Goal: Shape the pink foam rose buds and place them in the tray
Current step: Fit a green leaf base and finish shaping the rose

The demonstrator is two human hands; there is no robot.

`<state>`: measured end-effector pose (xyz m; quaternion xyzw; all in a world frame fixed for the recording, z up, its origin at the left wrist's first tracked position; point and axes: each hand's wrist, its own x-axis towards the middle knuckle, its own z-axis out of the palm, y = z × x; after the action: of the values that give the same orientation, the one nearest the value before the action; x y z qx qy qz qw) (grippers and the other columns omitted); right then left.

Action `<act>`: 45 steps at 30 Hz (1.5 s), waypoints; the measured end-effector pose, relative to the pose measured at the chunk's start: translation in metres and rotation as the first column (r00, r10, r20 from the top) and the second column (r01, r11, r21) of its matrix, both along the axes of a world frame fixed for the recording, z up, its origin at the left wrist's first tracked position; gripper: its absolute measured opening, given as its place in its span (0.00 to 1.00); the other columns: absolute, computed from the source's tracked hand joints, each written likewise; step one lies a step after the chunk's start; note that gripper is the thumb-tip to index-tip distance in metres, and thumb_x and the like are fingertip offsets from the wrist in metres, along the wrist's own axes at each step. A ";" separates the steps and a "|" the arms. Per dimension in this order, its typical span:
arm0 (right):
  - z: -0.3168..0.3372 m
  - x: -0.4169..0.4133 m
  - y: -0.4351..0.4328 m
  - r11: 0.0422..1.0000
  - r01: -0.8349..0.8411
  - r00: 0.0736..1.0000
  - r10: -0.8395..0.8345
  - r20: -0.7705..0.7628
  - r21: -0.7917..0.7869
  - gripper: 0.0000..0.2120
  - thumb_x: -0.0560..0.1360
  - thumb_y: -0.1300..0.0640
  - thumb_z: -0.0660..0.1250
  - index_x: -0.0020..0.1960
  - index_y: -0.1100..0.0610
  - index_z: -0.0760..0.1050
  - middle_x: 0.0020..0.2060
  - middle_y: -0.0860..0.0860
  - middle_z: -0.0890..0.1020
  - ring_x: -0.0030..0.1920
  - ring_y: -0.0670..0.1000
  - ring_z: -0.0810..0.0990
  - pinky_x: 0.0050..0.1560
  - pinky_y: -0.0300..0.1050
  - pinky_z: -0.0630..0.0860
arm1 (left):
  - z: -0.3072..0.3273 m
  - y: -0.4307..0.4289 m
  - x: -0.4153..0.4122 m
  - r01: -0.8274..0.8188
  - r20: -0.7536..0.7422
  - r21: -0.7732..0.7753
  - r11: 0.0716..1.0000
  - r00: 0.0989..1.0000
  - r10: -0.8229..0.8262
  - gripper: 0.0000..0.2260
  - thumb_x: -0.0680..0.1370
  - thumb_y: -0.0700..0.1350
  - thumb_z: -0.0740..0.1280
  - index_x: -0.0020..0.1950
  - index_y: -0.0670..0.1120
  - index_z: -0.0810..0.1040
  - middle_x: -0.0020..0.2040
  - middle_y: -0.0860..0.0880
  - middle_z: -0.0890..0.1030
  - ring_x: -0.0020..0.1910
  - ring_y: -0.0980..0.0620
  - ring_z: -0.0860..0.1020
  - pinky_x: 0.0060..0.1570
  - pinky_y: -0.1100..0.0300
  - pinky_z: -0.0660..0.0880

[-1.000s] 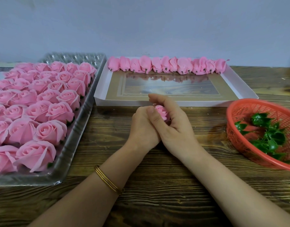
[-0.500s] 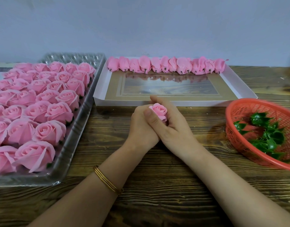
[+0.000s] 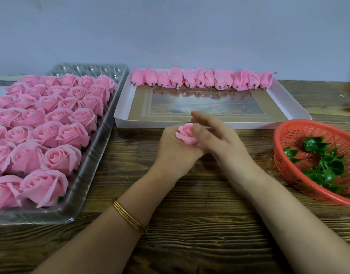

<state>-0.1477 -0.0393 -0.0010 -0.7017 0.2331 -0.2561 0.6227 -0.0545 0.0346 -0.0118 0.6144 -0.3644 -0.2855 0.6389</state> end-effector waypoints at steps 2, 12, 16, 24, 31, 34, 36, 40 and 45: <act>0.005 -0.002 -0.003 0.981 -0.025 0.987 -0.006 0.161 0.191 0.23 0.64 0.47 0.74 0.57 0.53 0.80 0.52 0.54 0.83 0.54 0.52 0.81 0.62 0.51 0.75 | 0.002 0.000 0.000 0.006 0.013 0.023 1.000 1.000 -0.007 0.08 0.70 0.30 0.72 0.48 0.36 0.82 0.44 0.35 0.83 0.45 0.36 0.81 0.45 0.40 0.80; 0.002 0.004 0.008 0.996 0.057 0.971 -0.073 0.229 0.073 0.12 0.67 0.52 0.71 0.45 0.59 0.83 0.47 0.55 0.85 0.51 0.51 0.83 0.60 0.52 0.77 | -0.001 -0.001 0.002 0.103 0.080 0.010 0.995 0.991 -0.103 0.11 0.70 0.29 0.73 0.41 0.46 0.82 0.38 0.47 0.84 0.40 0.52 0.83 0.39 0.61 0.78; -0.001 0.007 0.010 0.998 0.062 0.970 -0.066 0.234 0.025 0.11 0.67 0.54 0.72 0.46 0.60 0.83 0.44 0.55 0.86 0.46 0.47 0.83 0.52 0.40 0.77 | -0.002 -0.001 0.003 0.088 0.091 0.005 0.996 0.992 -0.088 0.18 0.69 0.27 0.70 0.33 0.51 0.82 0.33 0.51 0.82 0.36 0.58 0.81 0.36 0.65 0.76; -0.001 0.005 0.009 0.999 0.023 0.978 -0.016 0.208 -0.033 0.06 0.70 0.64 0.73 0.46 0.57 0.83 0.45 0.53 0.86 0.47 0.46 0.83 0.53 0.38 0.77 | 0.001 0.000 -0.001 0.087 0.125 0.016 0.996 0.988 -0.089 0.05 0.70 0.28 0.70 0.41 0.36 0.81 0.39 0.42 0.83 0.41 0.51 0.83 0.41 0.58 0.80; 0.000 0.004 0.011 1.000 0.014 0.987 -0.010 0.159 -0.022 0.10 0.70 0.63 0.74 0.51 0.57 0.83 0.47 0.53 0.86 0.49 0.46 0.83 0.55 0.38 0.77 | 0.004 0.001 -0.001 0.086 0.132 0.038 0.996 0.987 -0.091 0.02 0.74 0.29 0.68 0.46 0.33 0.80 0.44 0.37 0.83 0.47 0.42 0.82 0.48 0.48 0.80; 0.000 0.003 0.012 0.999 -0.008 0.992 0.013 0.123 -0.038 0.13 0.70 0.63 0.75 0.54 0.58 0.82 0.49 0.53 0.86 0.51 0.46 0.83 0.57 0.38 0.77 | 0.003 0.001 -0.001 0.069 0.109 0.057 0.996 0.991 -0.075 0.02 0.75 0.30 0.67 0.45 0.31 0.78 0.45 0.35 0.81 0.48 0.39 0.80 0.48 0.46 0.79; 0.001 0.002 0.012 0.999 -0.033 0.995 0.037 0.096 -0.043 0.15 0.69 0.59 0.76 0.55 0.56 0.82 0.49 0.51 0.86 0.52 0.46 0.83 0.57 0.39 0.77 | 0.003 0.001 -0.001 0.075 0.096 0.065 0.995 0.992 -0.081 0.02 0.75 0.30 0.67 0.45 0.33 0.79 0.45 0.36 0.82 0.48 0.40 0.81 0.48 0.47 0.79; 0.002 0.001 0.006 0.991 -0.042 0.988 0.022 0.154 0.128 0.14 0.67 0.55 0.73 0.52 0.52 0.83 0.46 0.51 0.85 0.52 0.49 0.82 0.61 0.46 0.75 | 0.001 0.001 0.000 0.105 0.030 0.060 0.993 0.994 -0.107 0.07 0.71 0.30 0.72 0.47 0.36 0.81 0.44 0.40 0.84 0.46 0.44 0.83 0.47 0.50 0.80; 0.007 -0.002 0.000 0.954 -0.083 0.965 0.005 0.262 0.287 0.08 0.67 0.63 0.70 0.46 0.58 0.81 0.46 0.56 0.81 0.49 0.53 0.79 0.54 0.46 0.73 | -0.001 0.000 0.001 0.138 0.042 0.069 0.988 0.989 -0.141 0.08 0.68 0.29 0.72 0.45 0.36 0.79 0.41 0.37 0.81 0.41 0.44 0.80 0.41 0.51 0.78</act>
<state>-0.1497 -0.0396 0.0063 -0.5665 0.1698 -0.2936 0.7510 -0.0533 0.0350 -0.0128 0.6145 -0.4117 -0.3271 0.5881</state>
